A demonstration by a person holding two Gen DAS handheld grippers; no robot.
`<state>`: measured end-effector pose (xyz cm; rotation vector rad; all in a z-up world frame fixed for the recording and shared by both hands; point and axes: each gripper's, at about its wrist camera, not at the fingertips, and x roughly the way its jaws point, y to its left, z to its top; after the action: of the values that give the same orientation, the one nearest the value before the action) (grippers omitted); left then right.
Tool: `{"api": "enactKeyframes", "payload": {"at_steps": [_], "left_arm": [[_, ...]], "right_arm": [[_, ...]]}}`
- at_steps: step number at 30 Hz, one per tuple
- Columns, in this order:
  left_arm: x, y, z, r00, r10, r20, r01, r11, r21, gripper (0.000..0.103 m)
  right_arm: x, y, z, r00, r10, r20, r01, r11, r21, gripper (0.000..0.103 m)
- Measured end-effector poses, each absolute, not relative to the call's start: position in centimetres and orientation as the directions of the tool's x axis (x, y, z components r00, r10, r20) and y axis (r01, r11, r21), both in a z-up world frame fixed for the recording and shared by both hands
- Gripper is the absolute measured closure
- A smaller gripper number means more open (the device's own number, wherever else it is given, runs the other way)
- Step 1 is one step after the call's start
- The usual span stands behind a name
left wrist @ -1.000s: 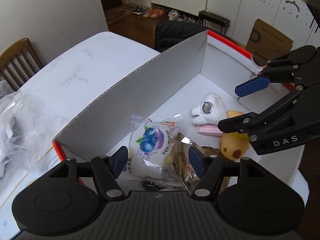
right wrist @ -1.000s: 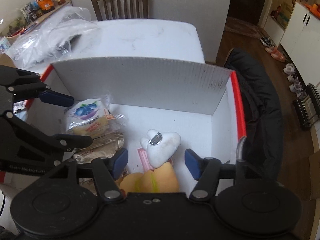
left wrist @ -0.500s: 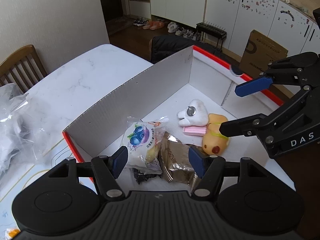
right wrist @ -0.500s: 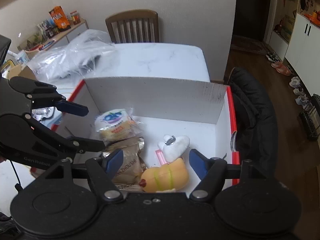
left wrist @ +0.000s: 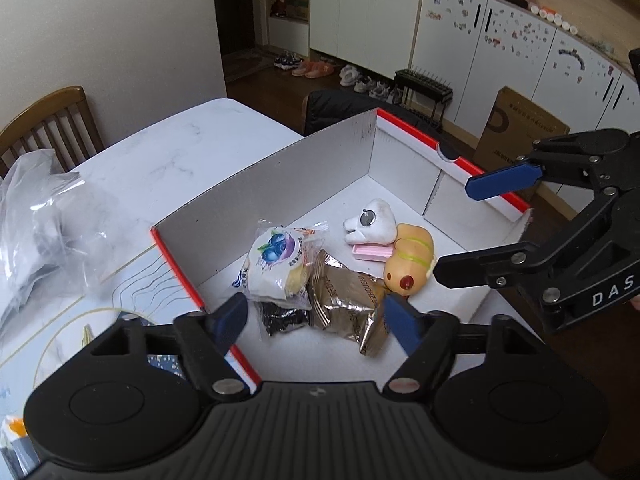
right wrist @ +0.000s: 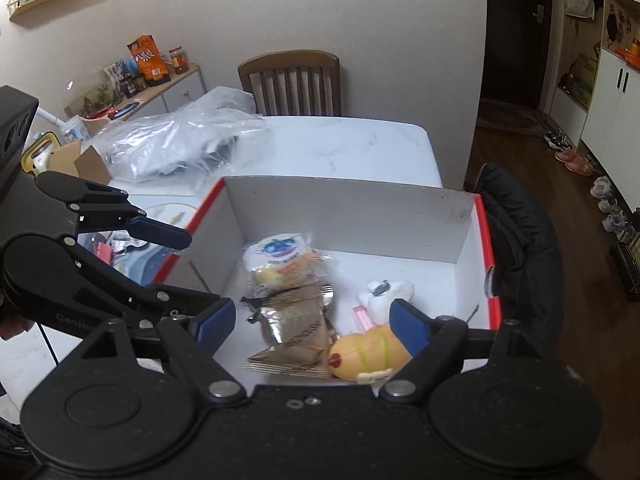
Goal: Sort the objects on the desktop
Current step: 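Withdraw both tools from the box back to the item pile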
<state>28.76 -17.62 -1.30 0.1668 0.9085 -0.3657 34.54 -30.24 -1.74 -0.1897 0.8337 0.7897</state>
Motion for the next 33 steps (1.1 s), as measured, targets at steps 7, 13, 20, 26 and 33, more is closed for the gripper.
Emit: {"api": "enactKeyframes", "payload": {"at_steps": [7,13,20,26,33], "left_arm": [[26.7,-15.7,-0.9,0.582,-0.248,-0.775,0.362,0.932,-0.027,0.019],[25.1,-13.4,-0.9,0.603,-0.248,-0.758,0.342,0.939,-0.035,0.003],[23.4,-9.8,-1.2,0.608,-0.246,-0.755,0.322,0.946,-0.048,0.002],[22.2,-5.4,-1.5,0.616,-0.225,-0.755,0.284,0.957,-0.053,0.001],[20.4,0.0,-2.1,0.615,-0.203,-0.762,0.243,0.968,-0.062,0.001]], "right_arm": [[32.8,-29.2,-1.3,0.432,0.564,-0.704,-0.690,0.709,0.145,0.013],[31.3,-27.9,-0.9,0.455,0.565,-0.689,-0.669,0.727,0.154,0.011],[29.1,-24.9,-0.8,0.461,0.562,-0.687,-0.664,0.732,0.153,0.009],[27.1,-21.7,-0.8,0.459,0.561,-0.689,-0.660,0.734,0.158,0.009],[25.3,-17.4,-1.1,0.448,0.565,-0.693,-0.665,0.728,0.164,0.009]]}}
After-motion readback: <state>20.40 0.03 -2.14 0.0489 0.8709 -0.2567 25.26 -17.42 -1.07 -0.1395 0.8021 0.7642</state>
